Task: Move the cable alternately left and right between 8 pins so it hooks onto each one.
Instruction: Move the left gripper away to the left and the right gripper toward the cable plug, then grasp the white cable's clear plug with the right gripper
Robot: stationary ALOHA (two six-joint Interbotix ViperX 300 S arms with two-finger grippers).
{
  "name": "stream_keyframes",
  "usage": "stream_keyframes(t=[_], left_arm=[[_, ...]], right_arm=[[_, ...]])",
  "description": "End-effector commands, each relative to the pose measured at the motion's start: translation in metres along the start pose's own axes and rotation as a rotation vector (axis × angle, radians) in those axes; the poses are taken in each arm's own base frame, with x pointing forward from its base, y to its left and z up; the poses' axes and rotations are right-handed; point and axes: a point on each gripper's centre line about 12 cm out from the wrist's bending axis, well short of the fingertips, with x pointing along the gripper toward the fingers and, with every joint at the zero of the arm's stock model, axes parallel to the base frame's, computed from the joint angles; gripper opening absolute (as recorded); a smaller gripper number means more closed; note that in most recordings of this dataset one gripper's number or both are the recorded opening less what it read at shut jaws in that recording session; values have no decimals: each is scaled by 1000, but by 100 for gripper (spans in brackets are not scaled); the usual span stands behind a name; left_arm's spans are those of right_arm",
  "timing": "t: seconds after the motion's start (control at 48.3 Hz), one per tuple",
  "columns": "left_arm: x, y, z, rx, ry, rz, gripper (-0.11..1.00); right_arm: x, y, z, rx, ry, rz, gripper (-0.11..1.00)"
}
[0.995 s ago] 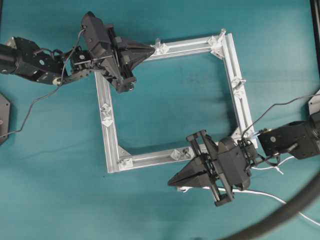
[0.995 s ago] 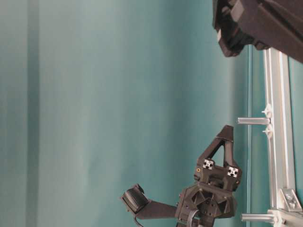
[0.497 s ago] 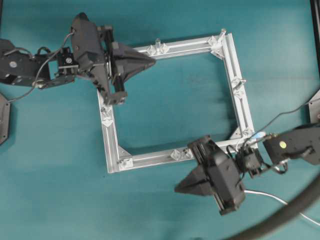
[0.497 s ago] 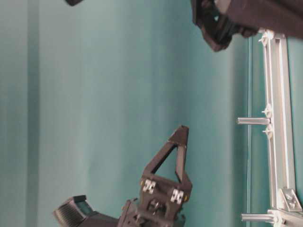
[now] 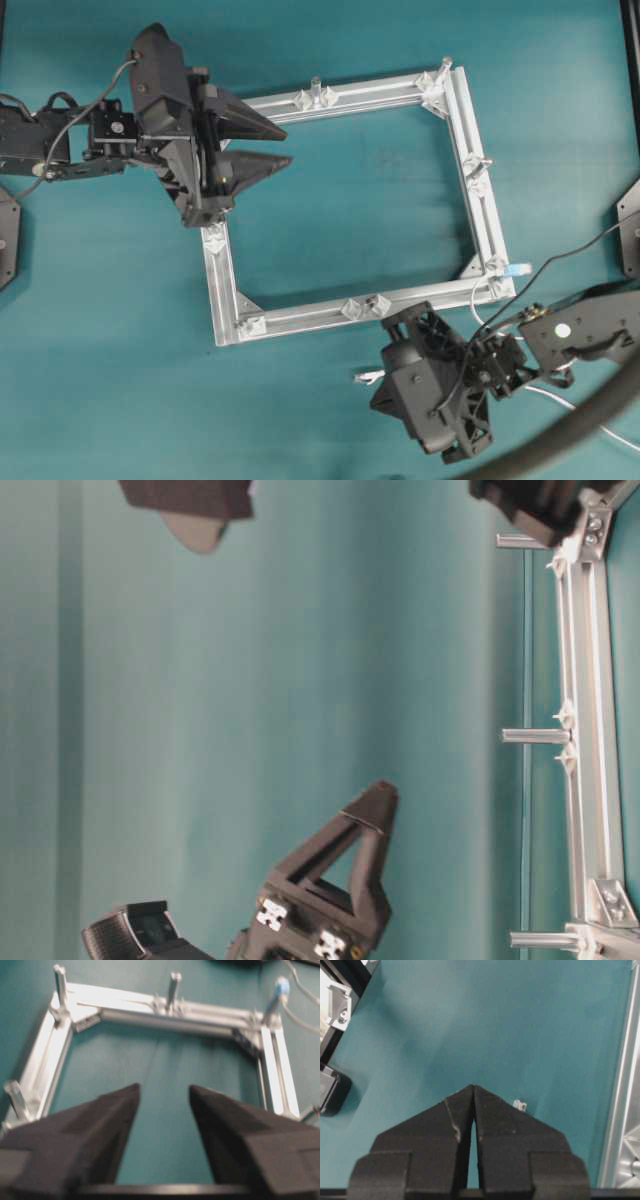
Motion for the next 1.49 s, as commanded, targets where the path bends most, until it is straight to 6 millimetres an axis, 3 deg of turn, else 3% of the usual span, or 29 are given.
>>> stream_keyframes(t=[0.0, 0.062, 0.249, 0.332, 0.601, 0.829, 1.181, 1.305, 1.471], left_arm=[[-6, -8, 3, 34, 15, -22, 66], [-9, -12, -1, 61, 42, -30, 75], [-21, -18, -8, 114, 81, -51, 76], [-27, -19, -9, 118, 79, -56, 76], [-40, -24, -17, 130, 80, -79, 76], [-41, -28, -21, 136, 91, -91, 76], [-42, -27, -27, 139, 103, -91, 76], [-43, -27, -30, 141, 110, -90, 75], [-54, -28, -31, 146, 93, -100, 75]], right_arm=[[-1, 2, 12, -3, -21, 2, 3], [2, 2, 11, -3, -2, -1, 12], [14, 0, 2, -1, 69, -12, 56], [19, 0, 0, -2, 92, -16, 63], [33, -7, -7, 19, 165, -38, 62], [34, -20, -6, 66, 172, -64, 62], [38, -21, -18, 65, 220, -72, 60], [46, -19, -23, 61, 238, -70, 48], [52, -13, -33, 49, 285, -67, 14]])
